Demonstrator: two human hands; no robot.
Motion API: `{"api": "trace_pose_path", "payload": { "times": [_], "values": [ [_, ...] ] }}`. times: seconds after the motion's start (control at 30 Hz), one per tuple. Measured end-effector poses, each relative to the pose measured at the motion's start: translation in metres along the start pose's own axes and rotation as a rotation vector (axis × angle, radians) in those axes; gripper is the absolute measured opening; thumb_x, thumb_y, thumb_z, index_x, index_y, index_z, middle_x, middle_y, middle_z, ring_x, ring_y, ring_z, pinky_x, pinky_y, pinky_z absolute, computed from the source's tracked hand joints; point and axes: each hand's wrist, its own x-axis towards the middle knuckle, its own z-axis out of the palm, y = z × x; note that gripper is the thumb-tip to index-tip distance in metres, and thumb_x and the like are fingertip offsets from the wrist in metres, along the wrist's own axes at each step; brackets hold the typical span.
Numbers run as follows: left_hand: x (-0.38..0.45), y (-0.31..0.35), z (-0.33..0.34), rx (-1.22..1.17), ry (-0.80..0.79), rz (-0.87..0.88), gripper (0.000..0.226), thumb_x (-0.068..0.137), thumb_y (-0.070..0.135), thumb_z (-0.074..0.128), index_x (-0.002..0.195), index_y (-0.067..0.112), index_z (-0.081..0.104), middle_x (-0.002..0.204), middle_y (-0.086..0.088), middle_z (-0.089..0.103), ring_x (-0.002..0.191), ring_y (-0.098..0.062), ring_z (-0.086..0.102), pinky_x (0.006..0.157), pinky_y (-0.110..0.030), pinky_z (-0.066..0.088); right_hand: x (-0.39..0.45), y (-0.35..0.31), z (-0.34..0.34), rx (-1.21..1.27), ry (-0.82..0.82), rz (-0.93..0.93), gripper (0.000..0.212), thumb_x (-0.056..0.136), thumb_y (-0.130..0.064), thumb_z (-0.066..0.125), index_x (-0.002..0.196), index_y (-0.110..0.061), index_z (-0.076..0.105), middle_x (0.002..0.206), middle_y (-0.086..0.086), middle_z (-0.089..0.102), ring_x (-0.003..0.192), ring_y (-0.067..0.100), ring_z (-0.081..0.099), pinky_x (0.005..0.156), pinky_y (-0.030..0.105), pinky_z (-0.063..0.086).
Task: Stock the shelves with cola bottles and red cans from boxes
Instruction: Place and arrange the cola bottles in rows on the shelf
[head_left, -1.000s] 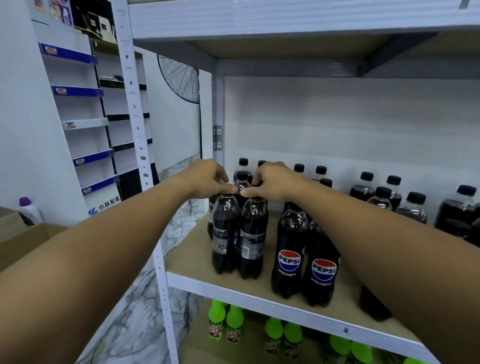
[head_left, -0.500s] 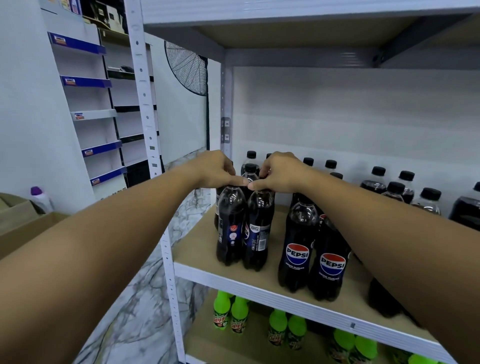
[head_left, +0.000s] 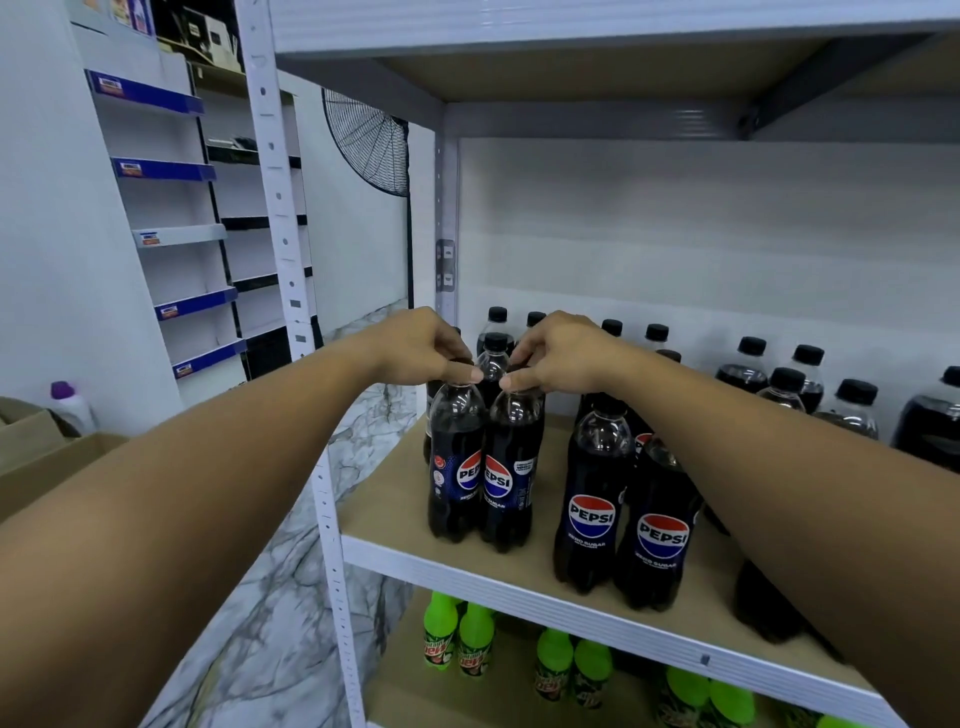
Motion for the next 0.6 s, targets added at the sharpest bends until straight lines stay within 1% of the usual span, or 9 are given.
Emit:
{"api": "trace_pose_path", "payload": {
  "times": [0.07, 0.13, 0.2, 0.27, 0.37, 0.43, 0.5, 0.57, 0.6],
  "values": [
    [0.002, 0.0, 0.002, 0.012, 0.057, -0.025, 0.046, 0.078, 0.054, 0.083, 0.105, 0.017, 0.078, 0.096, 0.006, 0.075, 0.094, -0.011, 0.067, 0.079, -0.026, 0.052, -0.001, -0.002, 0.003, -0.088, 0.048, 0.003, 0.05, 0.074, -0.052, 0.085, 0.106, -0.016, 0.073, 0.107, -0.003, 0.069, 0.102, 0.016, 0.064, 0.077, 0.024, 0.049],
    [0.004, -0.001, 0.004, -0.002, 0.099, -0.04, 0.043, 0.075, 0.051, 0.087, 0.095, 0.014, 0.078, 0.088, 0.001, 0.076, 0.086, -0.011, 0.069, 0.074, -0.025, 0.053, -0.001, -0.002, 0.004, -0.084, 0.042, 0.001, 0.047, 0.075, -0.051, 0.085, 0.099, -0.013, 0.073, 0.095, -0.002, 0.07, 0.093, 0.017, 0.067, 0.069, 0.024, 0.049],
    [0.005, -0.002, 0.003, 0.009, 0.086, -0.021, 0.035, 0.077, 0.045, 0.087, 0.091, 0.015, 0.078, 0.083, 0.002, 0.075, 0.081, -0.008, 0.068, 0.066, -0.02, 0.05, -0.002, -0.002, 0.004, -0.064, 0.024, -0.004, 0.044, 0.077, -0.047, 0.085, 0.1, -0.011, 0.074, 0.087, 0.001, 0.071, 0.087, 0.017, 0.07, 0.076, 0.027, 0.056],
    [0.004, -0.003, 0.0, 0.027, 0.036, 0.011, 0.022, 0.082, 0.039, 0.085, 0.095, 0.022, 0.079, 0.082, 0.01, 0.074, 0.078, -0.001, 0.066, 0.064, -0.015, 0.044, -0.002, 0.0, 0.003, -0.043, -0.002, -0.008, 0.039, 0.078, -0.042, 0.085, 0.101, -0.011, 0.075, 0.089, 0.004, 0.074, 0.088, 0.018, 0.073, 0.087, 0.034, 0.059],
    [0.003, -0.006, -0.006, 0.015, -0.03, 0.042, 0.018, 0.086, 0.033, 0.082, 0.104, 0.028, 0.08, 0.089, 0.016, 0.075, 0.084, 0.001, 0.066, 0.076, -0.018, 0.045, 0.001, 0.004, 0.001, 0.027, -0.059, -0.01, 0.034, 0.079, -0.034, 0.086, 0.103, -0.012, 0.076, 0.092, 0.007, 0.078, 0.086, 0.019, 0.076, 0.092, 0.041, 0.059],
    [0.004, -0.008, -0.007, -0.012, -0.054, 0.044, 0.026, 0.087, 0.032, 0.082, 0.112, 0.025, 0.079, 0.098, 0.013, 0.076, 0.094, -0.004, 0.068, 0.088, -0.025, 0.05, 0.001, 0.005, 0.0, 0.051, -0.082, -0.018, 0.034, 0.079, -0.032, 0.086, 0.103, -0.012, 0.075, 0.094, 0.008, 0.078, 0.085, 0.02, 0.077, 0.093, 0.042, 0.059],
    [0.003, -0.008, -0.008, -0.017, -0.062, 0.039, 0.034, 0.088, 0.033, 0.081, 0.121, 0.024, 0.077, 0.108, 0.01, 0.075, 0.103, -0.007, 0.067, 0.097, -0.029, 0.051, 0.0, 0.003, -0.002, 0.034, -0.087, -0.027, 0.038, 0.079, -0.037, 0.086, 0.106, -0.012, 0.075, 0.094, 0.005, 0.077, 0.087, 0.019, 0.075, 0.092, 0.041, 0.059],
    [0.001, -0.007, -0.006, -0.025, -0.045, 0.028, 0.038, 0.087, 0.041, 0.081, 0.121, 0.024, 0.076, 0.11, 0.009, 0.074, 0.104, -0.007, 0.066, 0.097, -0.028, 0.051, 0.0, -0.002, -0.001, -0.056, -0.046, -0.024, 0.047, 0.078, -0.047, 0.084, 0.109, -0.014, 0.073, 0.092, 0.001, 0.074, 0.089, 0.017, 0.072, 0.091, 0.038, 0.059],
    [0.001, -0.007, -0.004, -0.025, -0.022, 0.023, 0.038, 0.085, 0.045, 0.082, 0.116, 0.024, 0.077, 0.106, 0.009, 0.075, 0.099, -0.005, 0.067, 0.09, -0.024, 0.052, 0.0, -0.004, 0.0, -0.075, -0.026, -0.018, 0.049, 0.077, -0.05, 0.083, 0.108, -0.013, 0.072, 0.09, 0.0, 0.074, 0.088, 0.017, 0.072, 0.09, 0.037, 0.059]
  ]
}}
